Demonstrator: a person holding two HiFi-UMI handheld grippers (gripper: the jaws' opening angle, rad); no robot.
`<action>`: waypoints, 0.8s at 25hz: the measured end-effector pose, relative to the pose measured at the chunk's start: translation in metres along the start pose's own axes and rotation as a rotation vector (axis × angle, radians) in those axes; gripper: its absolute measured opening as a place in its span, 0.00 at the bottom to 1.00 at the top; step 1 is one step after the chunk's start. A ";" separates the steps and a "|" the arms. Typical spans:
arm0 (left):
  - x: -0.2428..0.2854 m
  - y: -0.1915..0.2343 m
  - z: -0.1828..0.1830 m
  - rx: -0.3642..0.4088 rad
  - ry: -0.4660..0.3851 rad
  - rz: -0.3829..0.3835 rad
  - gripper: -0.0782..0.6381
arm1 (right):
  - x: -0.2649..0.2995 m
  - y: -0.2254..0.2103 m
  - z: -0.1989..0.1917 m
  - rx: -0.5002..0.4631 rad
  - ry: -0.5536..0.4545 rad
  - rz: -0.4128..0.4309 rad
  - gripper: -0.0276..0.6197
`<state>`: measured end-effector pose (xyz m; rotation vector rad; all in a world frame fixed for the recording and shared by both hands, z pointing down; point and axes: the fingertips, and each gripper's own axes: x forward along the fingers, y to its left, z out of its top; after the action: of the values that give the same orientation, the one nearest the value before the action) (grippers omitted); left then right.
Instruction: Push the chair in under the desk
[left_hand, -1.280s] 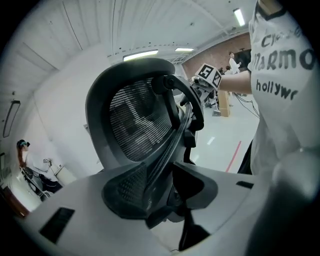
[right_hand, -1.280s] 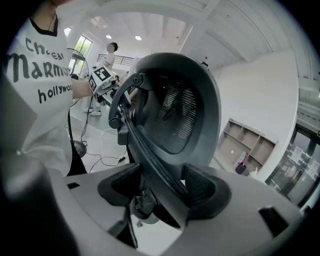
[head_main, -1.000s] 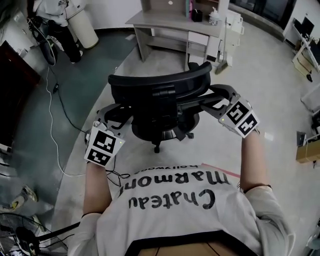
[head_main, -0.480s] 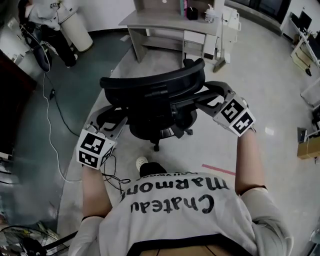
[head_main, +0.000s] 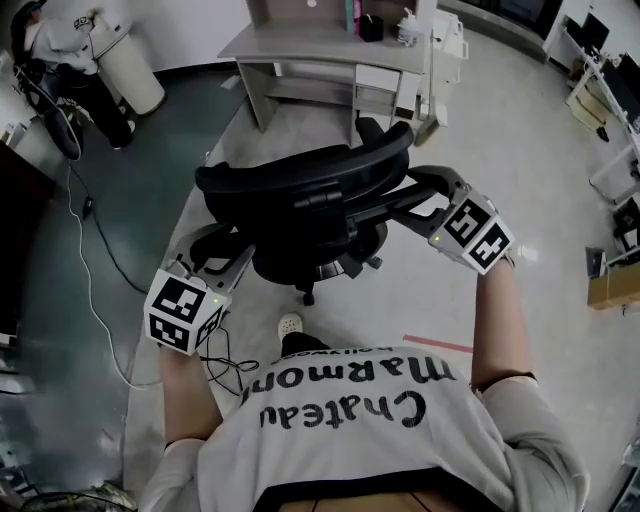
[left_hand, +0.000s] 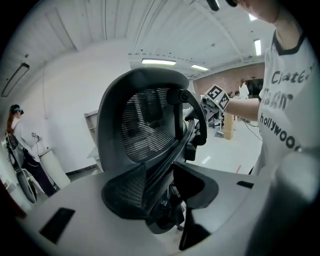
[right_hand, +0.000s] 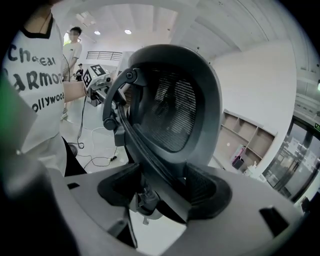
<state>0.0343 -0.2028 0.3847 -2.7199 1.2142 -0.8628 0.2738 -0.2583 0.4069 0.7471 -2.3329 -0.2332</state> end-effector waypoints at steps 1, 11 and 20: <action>0.005 0.005 -0.001 0.017 0.008 -0.006 0.36 | 0.006 -0.005 0.000 0.006 0.011 0.002 0.49; 0.057 0.079 0.000 0.311 0.177 -0.039 0.34 | 0.063 -0.065 0.018 0.056 0.078 -0.013 0.50; 0.104 0.172 -0.002 0.360 0.136 -0.074 0.33 | 0.124 -0.104 0.044 0.149 0.161 -0.064 0.50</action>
<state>-0.0269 -0.3946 0.3917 -2.4617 0.8773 -1.1638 0.2161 -0.4155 0.4042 0.8808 -2.1930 -0.0257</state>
